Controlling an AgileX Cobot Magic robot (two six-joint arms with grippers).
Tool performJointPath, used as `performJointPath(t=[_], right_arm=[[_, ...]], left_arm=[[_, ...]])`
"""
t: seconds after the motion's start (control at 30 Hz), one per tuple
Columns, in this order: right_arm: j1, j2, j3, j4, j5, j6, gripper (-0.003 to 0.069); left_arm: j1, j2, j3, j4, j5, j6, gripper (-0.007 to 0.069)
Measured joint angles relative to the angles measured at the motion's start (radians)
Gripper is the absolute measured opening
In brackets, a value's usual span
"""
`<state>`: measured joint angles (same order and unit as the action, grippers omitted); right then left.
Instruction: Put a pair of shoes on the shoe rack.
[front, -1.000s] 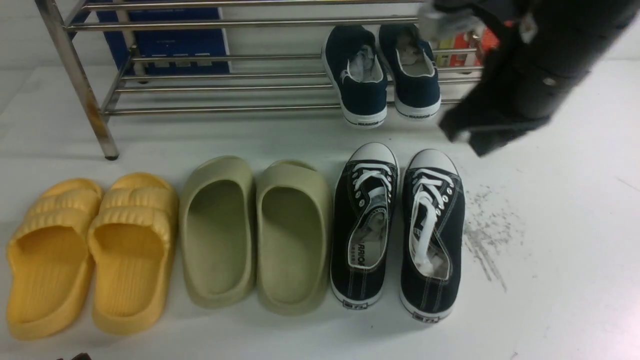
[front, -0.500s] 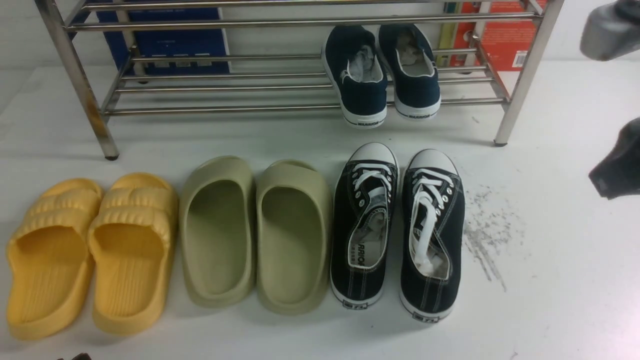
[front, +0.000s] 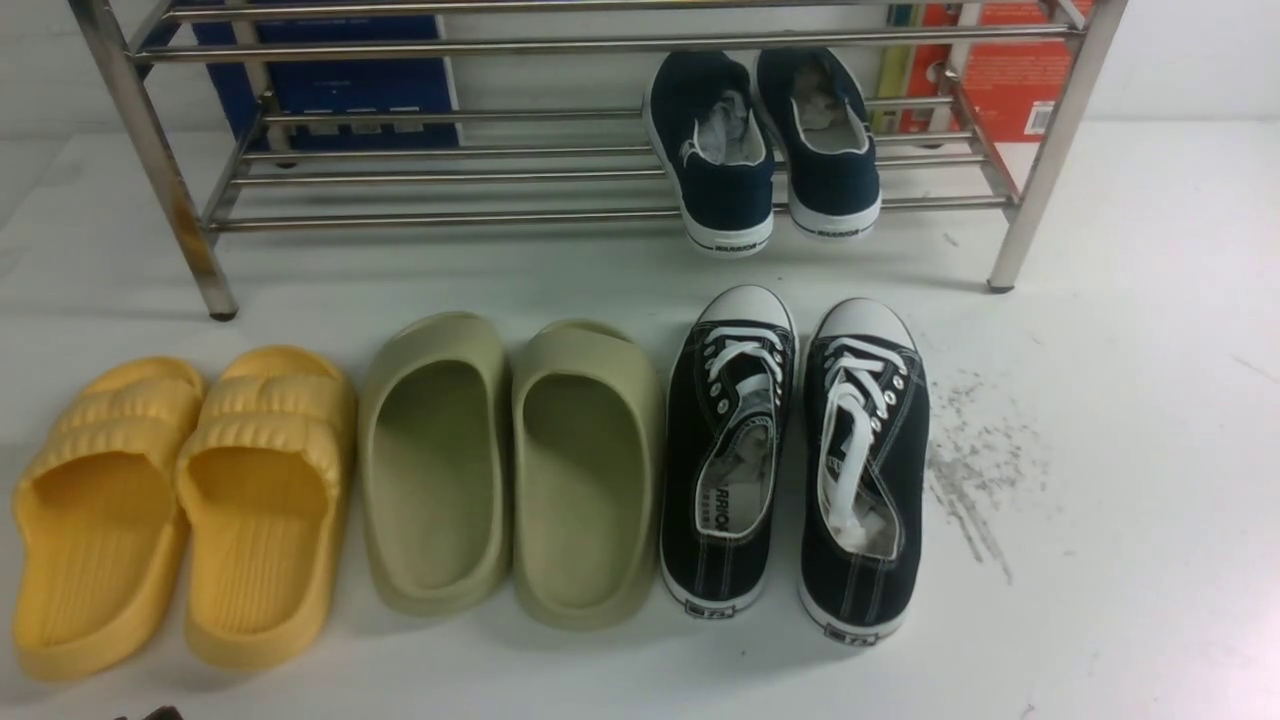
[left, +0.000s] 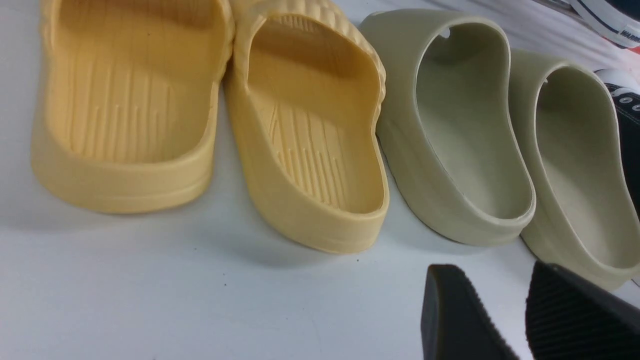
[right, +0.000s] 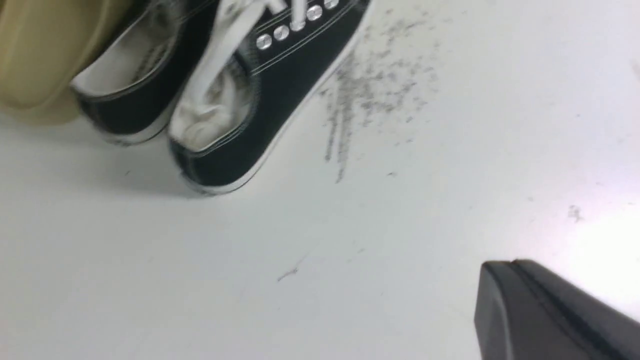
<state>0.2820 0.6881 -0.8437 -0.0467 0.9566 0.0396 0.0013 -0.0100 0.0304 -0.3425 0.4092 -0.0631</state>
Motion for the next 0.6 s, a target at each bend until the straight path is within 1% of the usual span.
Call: performJointPath(t=[0.03, 0.07, 0.13, 0.23, 0.33, 0.4, 0.6], right_arm=[[-0.033, -0.062, 0.074, -0.007, -0.070, -0.022, -0.0003], [-0.086, -0.171, 0.202, -0.025, -0.190, -0.056, -0.0003], [-0.153, -0.339, 0.374, -0.056, -0.358, -0.082, -0.0003], [-0.226, -0.525, 0.590, -0.063, -0.503, -0.069, -0.0003], [-0.256, -0.657, 0.726, -0.067, -0.561, -0.040, -0.0003], [-0.261, -0.691, 0.803, -0.067, -0.569, -0.004, -0.0003], [-0.261, -0.699, 0.859, -0.064, -0.572, 0.101, -0.0003]], left_arm=[[0.000, 0.000, 0.000, 0.000, 0.000, 0.000, 0.0239], [0.000, 0.000, 0.000, 0.000, 0.000, 0.000, 0.0239], [0.000, 0.000, 0.000, 0.000, 0.000, 0.000, 0.0239], [0.000, 0.000, 0.000, 0.000, 0.000, 0.000, 0.0239], [0.000, 0.000, 0.000, 0.000, 0.000, 0.000, 0.0239], [0.000, 0.000, 0.000, 0.000, 0.000, 0.000, 0.0239], [0.000, 0.000, 0.000, 0.001, 0.000, 0.000, 0.0239]])
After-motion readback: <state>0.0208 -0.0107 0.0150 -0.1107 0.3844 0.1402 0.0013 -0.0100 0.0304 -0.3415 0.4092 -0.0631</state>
